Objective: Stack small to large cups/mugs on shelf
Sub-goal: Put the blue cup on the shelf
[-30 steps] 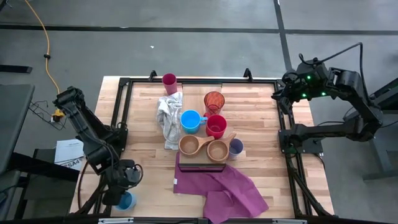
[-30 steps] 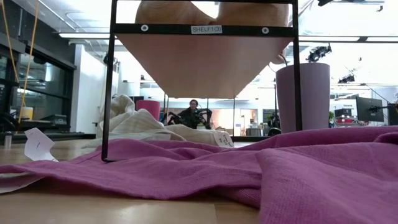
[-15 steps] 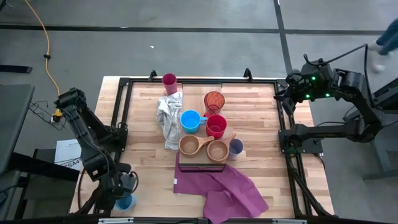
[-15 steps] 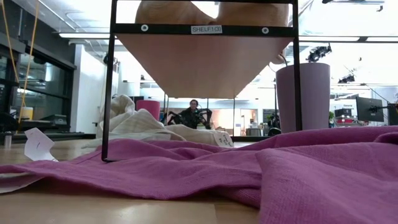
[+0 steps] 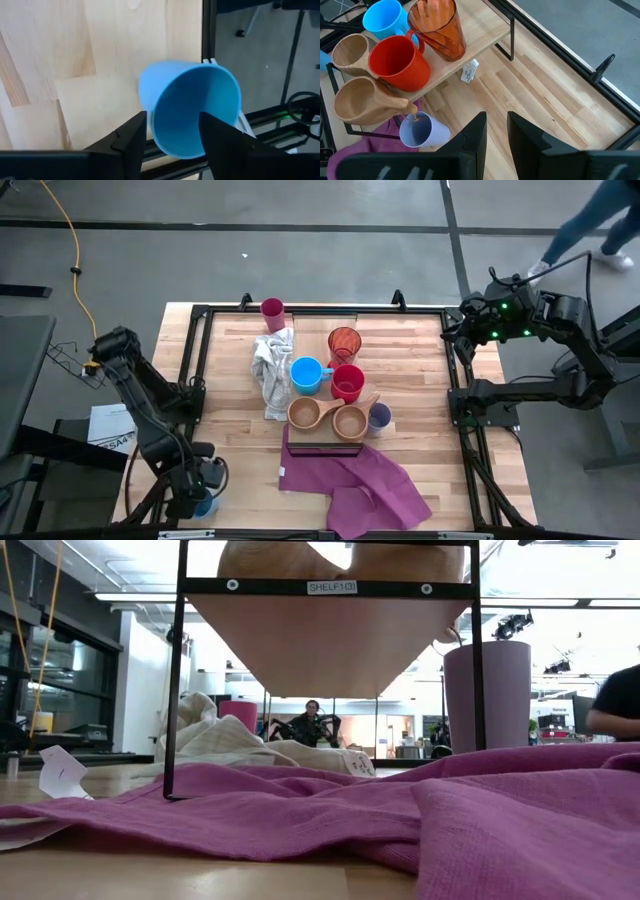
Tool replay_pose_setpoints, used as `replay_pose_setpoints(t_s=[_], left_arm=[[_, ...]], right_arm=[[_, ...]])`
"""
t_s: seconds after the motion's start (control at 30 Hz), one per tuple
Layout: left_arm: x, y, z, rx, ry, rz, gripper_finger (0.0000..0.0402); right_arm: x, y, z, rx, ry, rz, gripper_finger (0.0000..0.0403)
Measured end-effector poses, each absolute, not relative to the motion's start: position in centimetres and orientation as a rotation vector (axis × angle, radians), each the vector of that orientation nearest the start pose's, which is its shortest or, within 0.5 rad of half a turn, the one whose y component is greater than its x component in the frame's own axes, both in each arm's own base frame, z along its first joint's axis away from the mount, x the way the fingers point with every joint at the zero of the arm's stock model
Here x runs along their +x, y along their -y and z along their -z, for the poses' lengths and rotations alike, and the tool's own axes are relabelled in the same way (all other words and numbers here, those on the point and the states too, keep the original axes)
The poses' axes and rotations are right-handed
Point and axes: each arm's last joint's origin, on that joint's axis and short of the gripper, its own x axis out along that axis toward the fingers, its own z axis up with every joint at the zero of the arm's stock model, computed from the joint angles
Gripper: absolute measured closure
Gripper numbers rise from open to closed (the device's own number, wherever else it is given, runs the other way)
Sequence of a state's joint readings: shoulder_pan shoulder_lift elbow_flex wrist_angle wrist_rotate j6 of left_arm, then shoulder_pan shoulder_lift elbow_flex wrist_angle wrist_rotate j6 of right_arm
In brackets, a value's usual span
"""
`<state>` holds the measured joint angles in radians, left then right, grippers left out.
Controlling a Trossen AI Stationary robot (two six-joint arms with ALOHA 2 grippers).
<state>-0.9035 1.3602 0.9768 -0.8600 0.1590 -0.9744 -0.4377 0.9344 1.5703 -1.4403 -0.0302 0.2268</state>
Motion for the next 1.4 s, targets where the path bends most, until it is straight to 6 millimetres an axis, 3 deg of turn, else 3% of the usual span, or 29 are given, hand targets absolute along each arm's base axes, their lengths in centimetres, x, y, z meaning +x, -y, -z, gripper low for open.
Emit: replay_pose_setpoints(t_s=[0.83,1.0,1.27,1.4], left_arm=[[15.6,20.4,-21.5,-0.261,-1.519,0.17,0.0256],[15.5,20.4,-21.5,-0.263,-1.521,0.173,0.0291],[15.6,20.4,-21.5,-0.262,-1.515,0.176,0.0391],[15.6,20.4,-21.5,-0.266,-1.512,0.178,0.0389]], right_arm=[[8.3,3.8,-44.0,0.393,-0.745,0.472,0.0334],[8.3,3.8,-44.0,0.392,-0.745,0.472,0.0334],[8.3,3.8,-44.0,0.392,-0.745,0.471,0.0334],[8.3,3.8,-44.0,0.392,-0.745,0.471,0.0334]])
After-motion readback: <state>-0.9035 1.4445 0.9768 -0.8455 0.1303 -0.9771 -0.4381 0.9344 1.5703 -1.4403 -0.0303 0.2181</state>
